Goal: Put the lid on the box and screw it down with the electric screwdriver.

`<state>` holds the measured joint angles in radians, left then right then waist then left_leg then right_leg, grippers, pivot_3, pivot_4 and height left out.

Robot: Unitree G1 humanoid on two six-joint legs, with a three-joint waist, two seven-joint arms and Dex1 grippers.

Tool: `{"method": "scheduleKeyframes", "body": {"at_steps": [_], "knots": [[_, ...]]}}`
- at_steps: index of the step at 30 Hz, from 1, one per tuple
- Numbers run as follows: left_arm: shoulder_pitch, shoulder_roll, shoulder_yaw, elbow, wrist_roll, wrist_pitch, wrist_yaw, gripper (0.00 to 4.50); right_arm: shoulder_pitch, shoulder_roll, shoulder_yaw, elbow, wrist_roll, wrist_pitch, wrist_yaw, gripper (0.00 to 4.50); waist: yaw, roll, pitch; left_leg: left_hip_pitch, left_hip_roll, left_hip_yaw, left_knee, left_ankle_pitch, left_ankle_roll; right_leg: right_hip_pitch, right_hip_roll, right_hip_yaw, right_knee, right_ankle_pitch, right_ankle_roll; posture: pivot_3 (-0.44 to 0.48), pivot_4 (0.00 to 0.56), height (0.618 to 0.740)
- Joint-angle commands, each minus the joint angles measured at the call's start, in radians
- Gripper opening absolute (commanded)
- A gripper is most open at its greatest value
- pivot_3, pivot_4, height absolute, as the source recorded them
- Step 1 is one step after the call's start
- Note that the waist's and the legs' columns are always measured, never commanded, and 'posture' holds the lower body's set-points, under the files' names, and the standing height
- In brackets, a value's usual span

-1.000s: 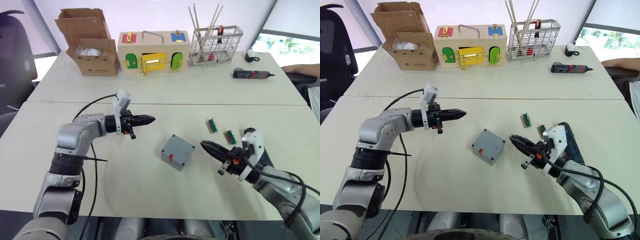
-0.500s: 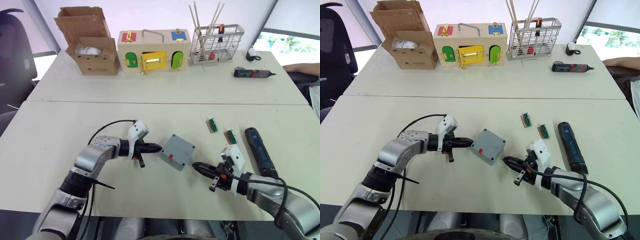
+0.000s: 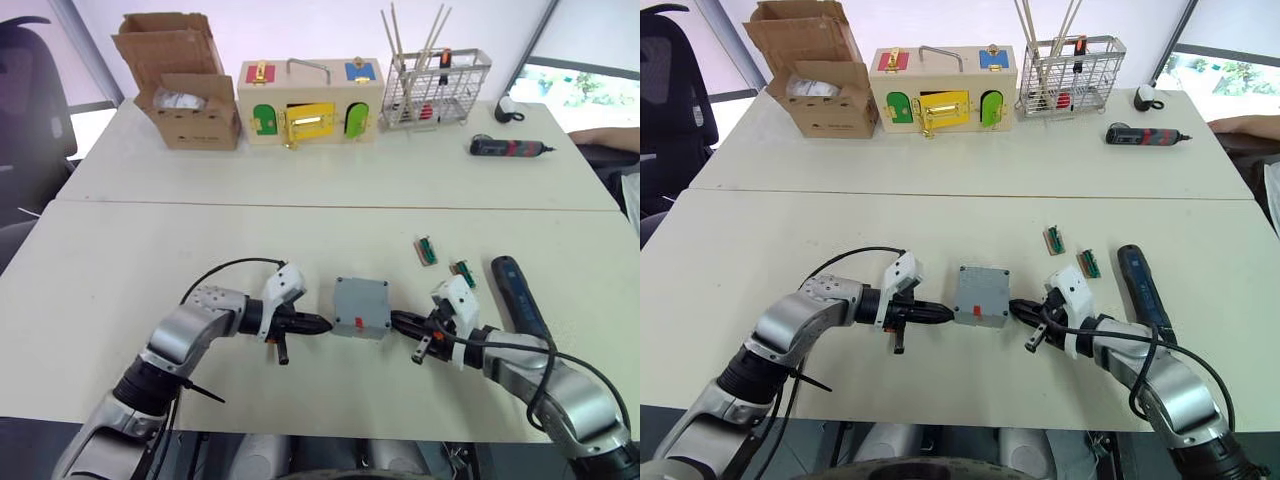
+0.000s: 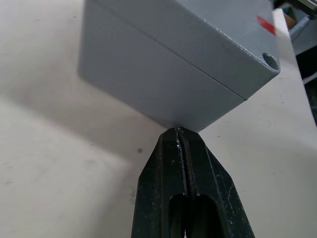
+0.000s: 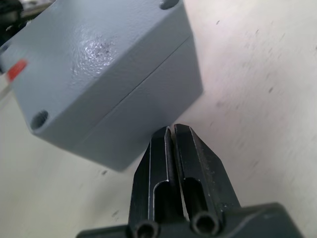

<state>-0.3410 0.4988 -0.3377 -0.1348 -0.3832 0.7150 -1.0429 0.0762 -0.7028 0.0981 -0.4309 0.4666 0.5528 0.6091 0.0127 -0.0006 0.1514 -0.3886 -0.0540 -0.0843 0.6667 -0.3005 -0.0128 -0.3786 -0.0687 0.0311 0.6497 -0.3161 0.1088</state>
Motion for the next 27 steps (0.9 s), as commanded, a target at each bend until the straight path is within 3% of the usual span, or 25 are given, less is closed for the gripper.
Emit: {"method": "scheduleKeyframes", "body": {"at_steps": [1,11,17,19,22,27], "knots": [[-0.002,-0.007,-0.001,-0.035,-0.015,-0.008,-0.007,0.0,-0.021,0.012,-0.01,-0.009,-0.011,-0.022,0.032,0.09,-0.001,0.0,0.0,0.0,0.0,0.0,0.0,0.0,0.0,0.0,0.0,0.0,0.0,0.0,0.0,0.0,0.15,0.74],[-0.001,0.015,-0.001,0.001,0.019,-0.052,-0.008,0.0,-0.006,0.016,-0.019,-0.027,-0.019,0.002,0.061,0.09,-0.001,0.0,0.0,0.0,0.0,0.0,0.0,0.0,0.0,0.0,0.0,0.0,0.0,0.0,0.0,0.0,0.15,0.74],[0.065,0.27,0.003,0.028,0.124,-0.239,-0.142,0.0,-0.019,-0.07,-0.157,-0.043,-0.031,0.041,0.049,0.09,-0.011,0.001,-0.001,0.0,0.0,0.0,-0.002,0.0,-0.001,-0.002,0.0,0.0,0.001,0.0,0.0,0.0,0.15,0.74],[0.044,0.292,0.078,0.04,0.077,-0.227,-0.131,0.0,-0.025,-0.078,-0.244,-0.063,0.019,0.088,0.04,0.09,-0.008,0.002,-0.001,0.0,0.0,0.0,-0.002,0.001,-0.001,-0.002,0.0,0.0,0.0,0.0,-0.001,0.0,0.15,0.74],[-0.036,0.252,0.206,-0.003,-0.031,-0.172,-0.076,0.0,0.002,-0.058,-0.343,-0.097,0.066,0.143,0.01,0.09,0.001,0.001,0.0,-0.001,0.0,0.0,-0.003,0.001,-0.001,-0.002,0.0,0.0,0.001,0.0,-0.001,0.0,0.15,0.74],[-0.126,0.243,0.255,-0.173,-0.14,-0.064,-0.072,0.0,0.091,-0.038,-0.42,-0.141,0.039,0.173,-0.054,0.09,0.013,0.0,0.001,-0.004,-0.001,0.0,-0.001,0.0,0.0,-0.004,-0.003,-0.003,0.0,0.0,0.0,0.0,0.15,0.74]]}}
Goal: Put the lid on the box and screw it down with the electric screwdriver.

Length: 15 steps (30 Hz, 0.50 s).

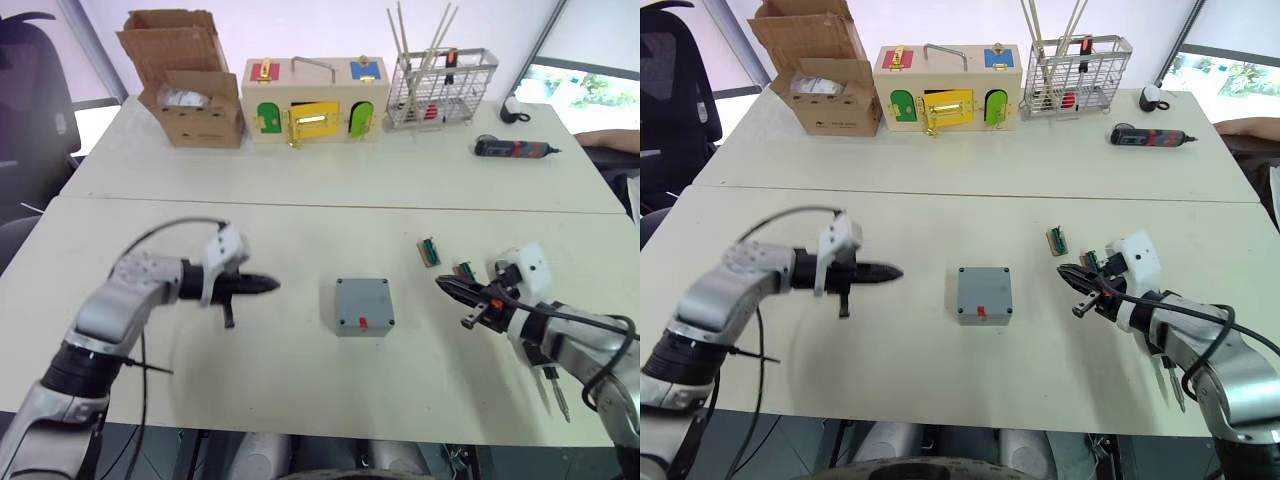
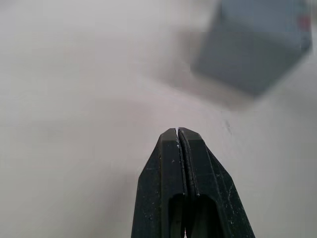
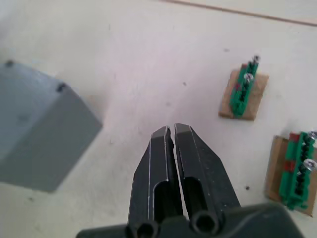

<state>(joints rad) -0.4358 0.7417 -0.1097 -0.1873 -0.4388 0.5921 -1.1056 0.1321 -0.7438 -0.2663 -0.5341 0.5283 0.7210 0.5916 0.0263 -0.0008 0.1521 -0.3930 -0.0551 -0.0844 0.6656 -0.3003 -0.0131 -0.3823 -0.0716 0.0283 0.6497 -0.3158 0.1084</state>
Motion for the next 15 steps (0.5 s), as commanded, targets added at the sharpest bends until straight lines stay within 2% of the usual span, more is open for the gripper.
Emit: {"method": "scheduleKeyframes", "body": {"at_steps": [1,4,6,8,10,13,15], "knots": [[-0.042,-0.002,0.026,-0.157,-0.11,0.079,-0.016,0.0,0.045,0.012,-0.073,-0.042,-0.024,0.006,-0.053,0.09,-0.003,0.0,0.0,0.0,0.0,0.001,0.0,0.0,0.0,0.0,0.0,0.0,0.0,0.0,0.0,0.0,0.15,0.74],[-0.058,-0.004,-0.017,-0.239,-0.118,0.078,-0.029,0.0,0.064,0.046,-0.126,-0.052,0.005,0.011,-0.075,0.98,-0.016,0.0,0.0,0.0,0.0,0.002,0.0,0.0,0.0,0.0,0.0,0.001,0.0,0.0,0.0,0.0,0.15,0.74],[-0.072,-0.018,-0.046,-0.259,-0.114,0.077,-0.027,0.0,0.085,0.049,-0.125,-0.056,-0.017,-0.007,-0.077,1.87,-0.018,0.0,0.0,0.001,0.0,0.001,0.0,0.0,0.0,-0.001,0.0,0.001,0.001,0.0,0.0,0.0,0.15,0.74],[-0.084,-0.036,-0.073,-0.263,-0.117,0.07,-0.037,0.0,0.091,0.066,-0.117,-0.052,-0.046,-0.034,-0.1,3.01,-0.018,0.0,0.0,0.001,0.0,0.001,0.0,0.0,-0.001,-0.001,0.001,0.001,0.002,0.0,0.0,0.0,0.15,0.74],[-0.094,-0.061,-0.096,-0.252,-0.12,0.064,-0.043,0.0,0.084,0.085,-0.108,-0.035,-0.08,-0.052,-0.137,3.72,-0.017,0.0,0.0,0.001,0.0,0.001,0.0,0.001,-0.001,-0.001,0.001,0.001,0.003,0.0,0.0,0.0,0.15,0.74],[-0.104,-0.1,-0.119,-0.223,-0.127,0.06,-0.055,0.0,0.073,0.115,-0.1,-0.006,-0.105,-0.069,-0.163,4.49,-0.016,0.0,0.0,0.001,0.0,0.001,0.0,0.001,-0.001,0.0,0.001,0.001,0.003,0.0,0.0,0.0,0.15,0.74],[-0.112,-0.13,-0.141,-0.187,-0.105,0.041,-0.054,0.0,0.053,0.144,-0.096,0.018,-0.115,-0.084,-0.183,4.49,-0.015,0.0,0.0,0.001,0.0,0.001,0.0,0.001,-0.001,-0.001,0.002,0.001,0.003,0.0,0.0,0.0,0.15,0.74]]}}
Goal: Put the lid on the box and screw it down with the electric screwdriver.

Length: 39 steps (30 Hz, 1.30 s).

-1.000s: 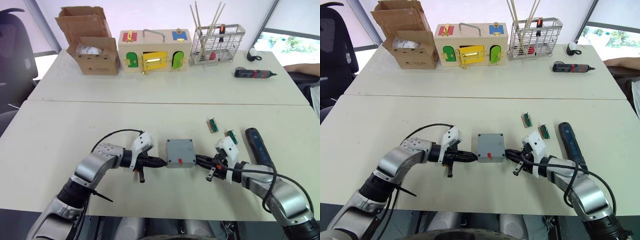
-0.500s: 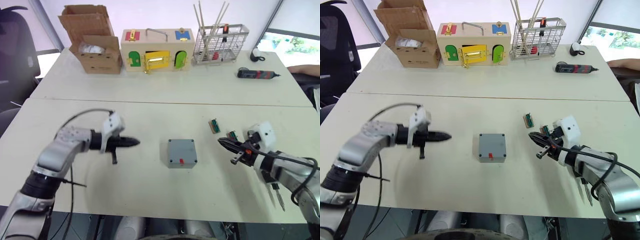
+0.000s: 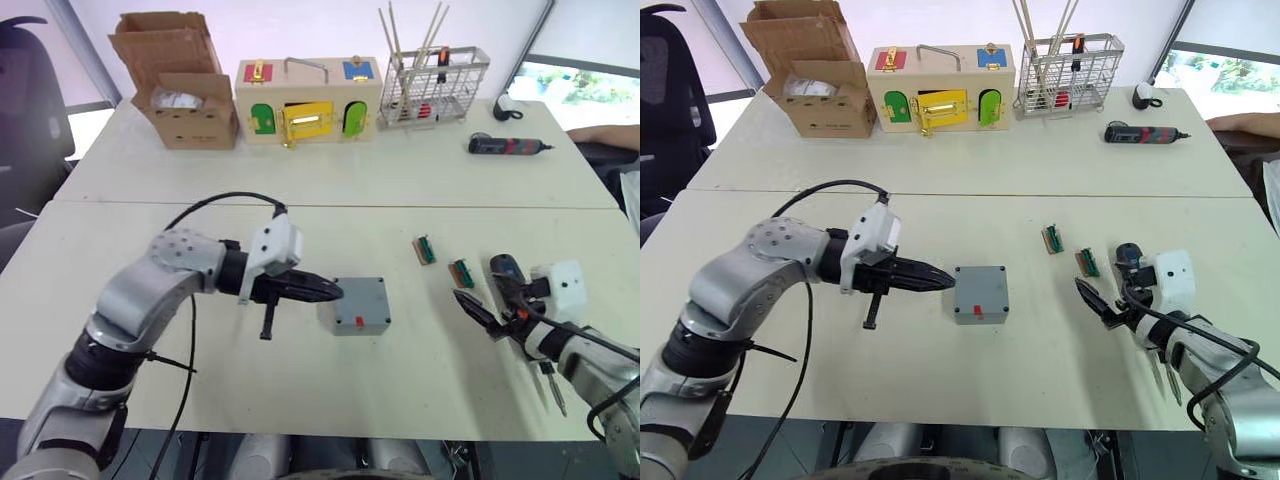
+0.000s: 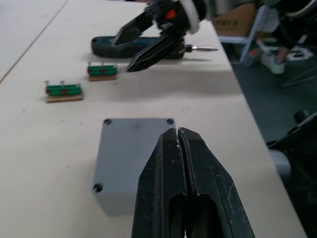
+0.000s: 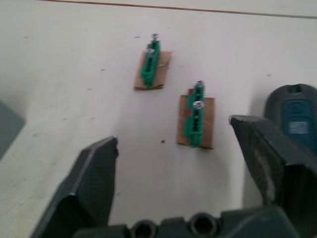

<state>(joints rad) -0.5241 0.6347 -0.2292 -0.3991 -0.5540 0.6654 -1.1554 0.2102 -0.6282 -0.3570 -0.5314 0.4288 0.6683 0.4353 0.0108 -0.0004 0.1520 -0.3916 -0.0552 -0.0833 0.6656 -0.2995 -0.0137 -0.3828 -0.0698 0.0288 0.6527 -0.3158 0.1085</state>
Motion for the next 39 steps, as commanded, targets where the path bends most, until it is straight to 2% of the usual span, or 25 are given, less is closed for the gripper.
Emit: {"method": "scheduleKeyframes", "body": {"at_steps": [1,7,10,15,20,27,31,39], "knots": [[-0.03,-0.036,-0.036,0.046,0.031,-0.047,0.0,0.0,-0.039,0.043,-0.002,0.028,-0.018,-0.037,-0.035,4.49,0.0,0.0,0.0,0.0,0.0,0.0,0.0,0.0,0.0,0.0,0.0,0.0,0.0,0.0,0.0,0.0,0.15,0.74],[-0.051,-0.077,-0.094,0.163,0.161,-0.164,0.025,0.0,-0.101,0.101,0.009,0.07,-0.016,-0.049,-0.06,4.49,-0.001,0.0,0.0,0.0,0.0,0.0,0.0,0.0,0.0,-0.001,0.003,0.0,0.001,0.0,0.0,0.0,0.15,0.74],[-0.051,-0.09,-0.089,0.201,0.193,-0.197,0.042,0.0,-0.113,0.108,0.027,0.087,-0.034,-0.06,-0.063,3.78,0.0,0.0,0.0,0.0,0.0,0.0,0.0,0.0,-0.001,-0.001,0.003,0.0,0.001,0.0,0.0,0.0,0.15,0.74],[-0.028,-0.077,-0.091,0.248,0.241,-0.252,0.037,0.0,-0.126,0.104,0.043,0.099,-0.041,-0.057,-0.06,2.28,-0.001,0.0,0.0,0.0,0.0,0.0,0.0,0.0,-0.001,-0.001,0.003,0.0,0.001,0.0,0.0,0.0,0.15,0.74],[-0.038,-0.038,-0.072,0.338,0.278,-0.301,0.005,0.0,-0.131,0.099,0.05,0.109,-0.047,-0.053,-0.053,2.28,-0.001,0.001,0.0,0.0,0.0,0.0,0.0,0.0,-0.001,-0.002,0.003,0.0,0.002,0.0,0.0,0.0,0.15,0.74],[-0.113,-0.024,-0.004,0.43,0.239,-0.301,-0.038,0.0,-0.146,0.093,0.056,0.136,-0.06,-0.057,-0.043,2.28,0.0,0.0,0.0,0.0,0.0,0.0,0.0,0.001,-0.001,-0.002,0.003,0.0,0.003,0.0,0.0,0.0,0.15,0.74],[-0.133,-0.038,0.032,0.392,0.183,-0.239,-0.047,0.0,-0.148,0.095,0.059,0.142,-0.066,-0.058,-0.039,2.28,-0.003,0.0,0.0,-0.001,0.0,0.001,0.0,0.001,-0.001,-0.004,0.003,0.0,0.005,0.0,0.0,0.0,0.15,0.74],[-0.113,-0.046,0.029,0.258,0.115,-0.144,-0.05,0.0,-0.155,0.104,0.06,0.152,-0.07,-0.059,-0.04,2.28,-0.004,0.0,0.0,-0.001,0.0,0.002,0.001,0.001,-0.001,-0.006,0.003,0.002,0.008,0.0,0.0,0.0,0.15,0.74]]}}
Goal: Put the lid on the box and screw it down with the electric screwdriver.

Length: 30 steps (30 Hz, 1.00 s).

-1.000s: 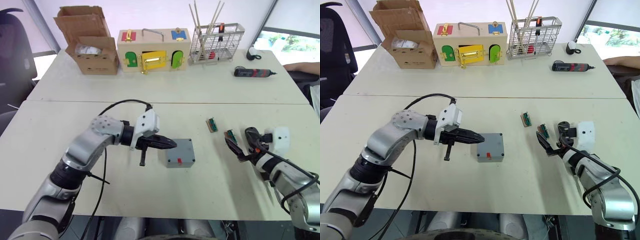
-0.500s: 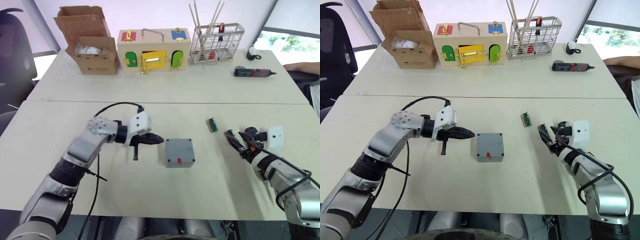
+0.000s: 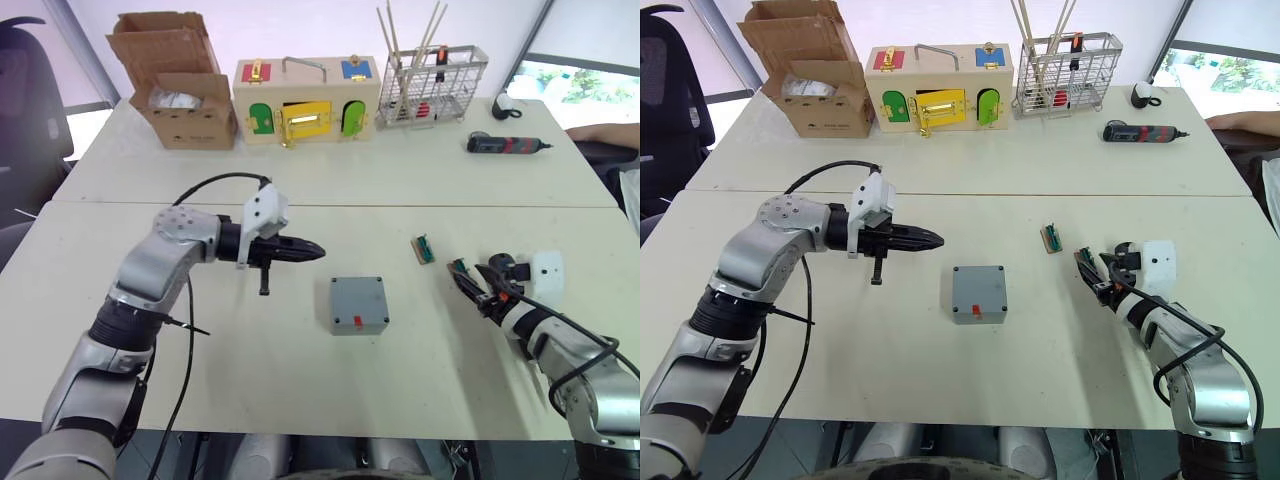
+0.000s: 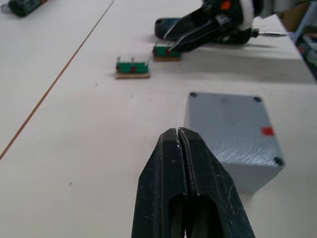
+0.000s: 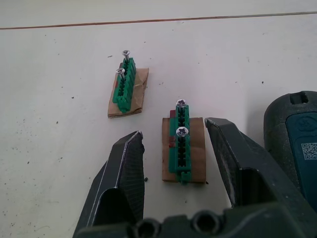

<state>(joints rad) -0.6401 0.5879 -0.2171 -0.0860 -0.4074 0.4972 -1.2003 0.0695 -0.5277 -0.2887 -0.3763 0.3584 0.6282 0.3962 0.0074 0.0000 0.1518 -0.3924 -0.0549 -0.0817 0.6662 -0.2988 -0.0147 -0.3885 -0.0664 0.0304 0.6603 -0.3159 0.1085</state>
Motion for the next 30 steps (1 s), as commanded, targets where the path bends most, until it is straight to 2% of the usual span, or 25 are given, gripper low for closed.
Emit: {"method": "scheduleKeyframes", "body": {"at_steps": [1,7,10,12,13,22,30], "knots": [[0.008,0.0,0.013,-0.067,-0.037,0.032,-0.004,0.0,-0.016,0.004,-0.008,-0.001,0.0,-0.02,-0.001,2.28,-0.001,0.0,0.0,0.0,0.0,0.0,0.0,0.0,0.0,0.0,0.0,0.0,0.0,0.0,0.0,0.0,0.15,0.74],[0.022,-0.006,0.006,-0.113,-0.052,0.065,0.005,0.0,-0.023,0.005,-0.003,0.009,-0.006,-0.024,-0.001,2.28,-0.001,0.0,0.0,0.0,0.0,0.0,0.0,0.0,0.0,0.0,0.0,0.0,0.001,0.0,0.0,0.0,0.15,0.74],[0.024,-0.008,0.004,-0.122,-0.057,0.072,0.007,0.0,-0.031,0.008,0.002,0.023,-0.012,-0.033,-0.003,1.44,-0.001,0.0,0.0,0.0,0.0,0.0,0.0,0.0,0.0,0.0,0.0,0.001,0.001,0.0,0.0,0.0,0.15,0.74],[0.023,-0.009,0.004,-0.121,-0.058,0.072,0.008,0.0,-0.035,0.009,0.005,0.03,-0.014,-0.037,-0.003,0.67,-0.001,0.0,0.0,0.0,0.0,0.0,0.0,0.0,-0.001,-0.001,0.0,0.001,0.001,0.0,0.0,0.0,0.15,0.74],[0.023,-0.009,0.005,-0.12,-0.058,0.073,0.008,0.0,-0.036,0.009,0.006,0.032,-0.016,-0.038,-0.003,0.05,-0.001,0.0,0.0,0.0,0.0,0.0,0.0,0.0,-0.001,-0.001,0.0,0.001,0.001,0.0,0.0,0.0,0.15,0.74],[0.037,-0.003,0.003,-0.106,-0.043,0.06,0.004,0.0,-0.037,0.013,0.015,0.032,-0.022,-0.044,-0.002,0.05,-0.001,0.0,0.0,0.0,0.0,0.0,0.0,0.0,-0.001,-0.001,0.0,0.001,0.001,0.0,0.0,0.0,0.15,0.74],[0.041,0.001,0.003,-0.098,-0.04,0.058,0.0,0.0,-0.058,0.0,-0.036,-0.035,0.023,-0.01,-0.015,0.05,-0.002,0.0,0.0,0.0,0.0,0.0,0.0,0.0,-0.001,-0.001,0.0,0.001,0.001,0.0,0.0,0.0,0.15,0.74]]}}
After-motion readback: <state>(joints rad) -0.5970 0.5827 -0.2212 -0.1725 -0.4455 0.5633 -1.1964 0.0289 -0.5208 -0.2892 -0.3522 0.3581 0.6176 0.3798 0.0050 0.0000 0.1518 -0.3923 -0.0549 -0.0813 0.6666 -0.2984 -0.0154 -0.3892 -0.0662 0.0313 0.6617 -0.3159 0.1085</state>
